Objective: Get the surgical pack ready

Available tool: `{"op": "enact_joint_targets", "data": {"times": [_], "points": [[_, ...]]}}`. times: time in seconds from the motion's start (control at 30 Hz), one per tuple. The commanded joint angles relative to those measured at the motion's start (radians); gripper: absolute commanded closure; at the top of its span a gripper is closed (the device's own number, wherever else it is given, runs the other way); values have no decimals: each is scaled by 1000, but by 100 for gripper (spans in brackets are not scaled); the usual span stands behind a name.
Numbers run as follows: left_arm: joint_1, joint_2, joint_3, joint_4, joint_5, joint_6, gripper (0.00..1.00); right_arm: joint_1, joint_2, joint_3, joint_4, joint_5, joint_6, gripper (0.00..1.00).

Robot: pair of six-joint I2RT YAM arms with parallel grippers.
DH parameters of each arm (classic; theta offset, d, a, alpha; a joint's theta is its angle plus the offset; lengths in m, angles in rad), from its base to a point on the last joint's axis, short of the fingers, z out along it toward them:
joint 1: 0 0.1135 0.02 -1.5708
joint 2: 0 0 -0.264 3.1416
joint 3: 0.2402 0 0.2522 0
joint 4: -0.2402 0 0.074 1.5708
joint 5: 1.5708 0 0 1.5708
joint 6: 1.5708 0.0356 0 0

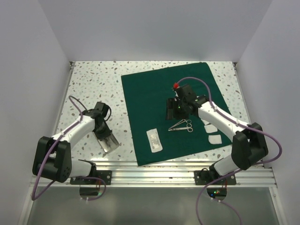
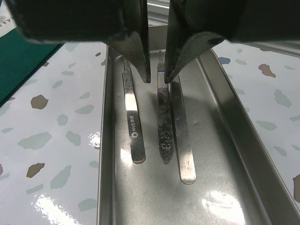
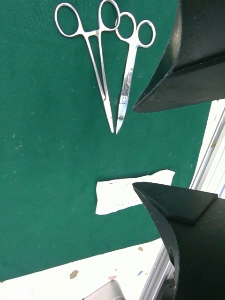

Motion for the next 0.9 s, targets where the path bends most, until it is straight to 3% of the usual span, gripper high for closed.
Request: {"op": "enact_joint_targets", "data": {"times": [0.0,0.1,0.2,0.23,0.37,0.5,0.6,0.73,0.87], "points": [[7,-39,17,12,19,35,78,-9,-44,-15,5,14,-3,36],[6,-118,39,1,79,70,77,-67,-59,-70,-3,34,24,36],[6,-253,47,54,201,119,66,-156,-83,-138,-18,97,121,37],[6,-287,42,112,276,127,56,-182,-91,-147,-33,134,154,38],[4,-393,10,254,444,148,40,-196,-123,-199,-63,305,366,41],[4,-390,-10,344,547,168,37,-194,-131,-256,-18,292,553,42],[4,-358,-16,389,614,178,37,-180,-101,-238,-84,325,755,43],[4,-336,-24,452,656,179,37,-79,-51,-155,-179,454,903,43],[4,-304,-13,477,688,179,37,-35,27,-112,-193,447,989,46]]}}
